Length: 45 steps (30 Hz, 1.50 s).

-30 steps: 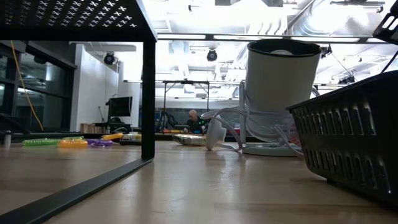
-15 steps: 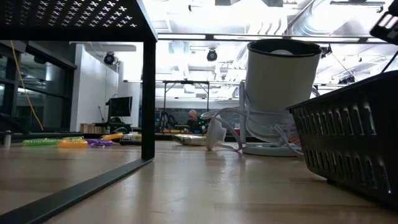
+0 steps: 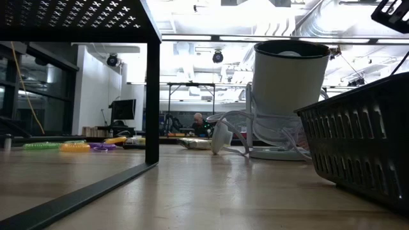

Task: Pick & Place Office Desk Supplies
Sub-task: Put the yellow rubberband into the gray bin

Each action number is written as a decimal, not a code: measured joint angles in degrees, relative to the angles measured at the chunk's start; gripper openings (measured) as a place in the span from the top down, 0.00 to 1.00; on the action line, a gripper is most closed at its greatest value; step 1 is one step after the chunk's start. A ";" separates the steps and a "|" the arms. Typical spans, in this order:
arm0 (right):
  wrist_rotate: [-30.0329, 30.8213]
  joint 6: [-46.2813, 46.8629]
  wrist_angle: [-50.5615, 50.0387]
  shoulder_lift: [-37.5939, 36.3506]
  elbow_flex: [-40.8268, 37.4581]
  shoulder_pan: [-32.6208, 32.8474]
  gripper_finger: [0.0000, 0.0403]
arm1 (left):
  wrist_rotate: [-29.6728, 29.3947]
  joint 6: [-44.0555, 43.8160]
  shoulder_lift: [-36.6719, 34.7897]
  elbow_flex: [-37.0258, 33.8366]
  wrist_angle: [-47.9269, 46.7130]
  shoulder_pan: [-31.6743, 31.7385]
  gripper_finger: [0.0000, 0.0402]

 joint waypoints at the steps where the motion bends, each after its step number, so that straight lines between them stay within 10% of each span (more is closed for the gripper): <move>1: 0.01 0.04 0.54 0.01 0.01 -0.01 0.72 | -0.02 -0.02 0.00 0.00 0.00 0.00 1.00; 24: 8.01 -22.05 7.10 0.04 0.01 -0.05 0.72 | -0.04 0.61 0.00 -0.02 10.79 0.28 1.00; 45: 2.80 -36.29 13.56 4.02 0.01 -8.75 0.72 | -0.02 1.60 -0.02 -0.02 15.15 2.29 1.00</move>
